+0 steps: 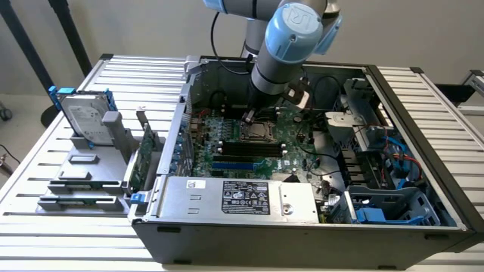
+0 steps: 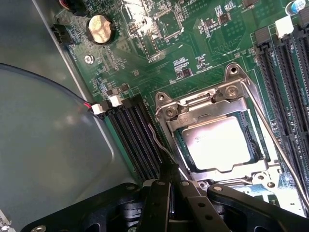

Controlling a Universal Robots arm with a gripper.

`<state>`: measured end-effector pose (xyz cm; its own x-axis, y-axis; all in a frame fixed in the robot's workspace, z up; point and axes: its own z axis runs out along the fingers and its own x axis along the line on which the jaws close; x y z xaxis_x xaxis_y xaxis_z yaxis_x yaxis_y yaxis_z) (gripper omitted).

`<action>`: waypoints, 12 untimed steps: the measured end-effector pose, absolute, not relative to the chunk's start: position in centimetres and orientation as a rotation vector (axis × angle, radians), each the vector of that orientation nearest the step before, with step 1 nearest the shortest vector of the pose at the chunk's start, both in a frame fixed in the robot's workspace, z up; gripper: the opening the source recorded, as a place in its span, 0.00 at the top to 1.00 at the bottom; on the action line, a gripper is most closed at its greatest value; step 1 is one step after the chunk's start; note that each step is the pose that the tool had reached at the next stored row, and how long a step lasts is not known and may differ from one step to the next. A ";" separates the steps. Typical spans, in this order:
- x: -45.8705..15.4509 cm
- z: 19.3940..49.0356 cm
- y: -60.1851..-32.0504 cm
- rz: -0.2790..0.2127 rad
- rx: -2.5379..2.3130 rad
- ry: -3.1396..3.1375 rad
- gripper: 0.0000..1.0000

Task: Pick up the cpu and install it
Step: 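Close the cpu cover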

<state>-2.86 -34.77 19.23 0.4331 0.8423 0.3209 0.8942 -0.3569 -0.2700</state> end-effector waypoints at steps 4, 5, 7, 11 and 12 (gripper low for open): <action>-2.8 19.2 -34.8 -0.175 -2.284 -1.482 0.89; -2.8 19.2 -34.8 -0.174 -2.282 -1.484 0.89; -2.7 19.2 -34.8 -0.174 -2.279 -1.488 0.89; -2.6 19.1 -34.8 -0.176 -2.277 -1.491 0.89; -2.6 19.1 -34.8 -0.178 -2.277 -1.492 0.89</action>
<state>-2.60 -34.77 19.09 0.4190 0.8482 0.3242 0.9006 -0.3426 -0.2675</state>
